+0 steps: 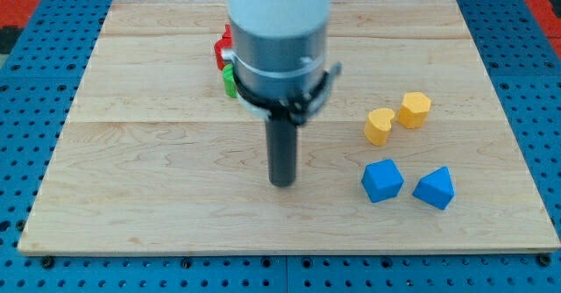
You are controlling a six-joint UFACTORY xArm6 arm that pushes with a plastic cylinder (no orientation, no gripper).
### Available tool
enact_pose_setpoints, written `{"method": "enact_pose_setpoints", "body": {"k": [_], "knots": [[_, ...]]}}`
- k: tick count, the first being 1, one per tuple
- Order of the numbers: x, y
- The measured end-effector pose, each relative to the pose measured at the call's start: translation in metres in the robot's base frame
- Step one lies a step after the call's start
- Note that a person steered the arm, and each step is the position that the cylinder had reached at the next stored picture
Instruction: Slide the blue triangle horizontal to the green star
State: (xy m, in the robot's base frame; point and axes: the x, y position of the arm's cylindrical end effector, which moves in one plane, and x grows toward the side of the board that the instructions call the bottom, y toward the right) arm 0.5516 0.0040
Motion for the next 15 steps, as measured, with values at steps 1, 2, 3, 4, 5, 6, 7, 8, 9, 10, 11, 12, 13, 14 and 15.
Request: {"method": "enact_pose_setpoints", "body": {"k": [1, 2, 3, 4, 5, 6, 7, 8, 9, 10, 11, 12, 13, 14, 15], "knots": [[0.061, 0.05], [0.063, 0.194], [0.043, 0.192], [0.018, 0.185], [-0.007, 0.185], [-0.034, 0.182], [-0.063, 0.182], [-0.085, 0.167], [-0.115, 0.166], [-0.146, 0.145], [-0.156, 0.139], [-0.085, 0.169], [-0.049, 0.175], [-0.035, 0.16], [-0.071, 0.139]]}}
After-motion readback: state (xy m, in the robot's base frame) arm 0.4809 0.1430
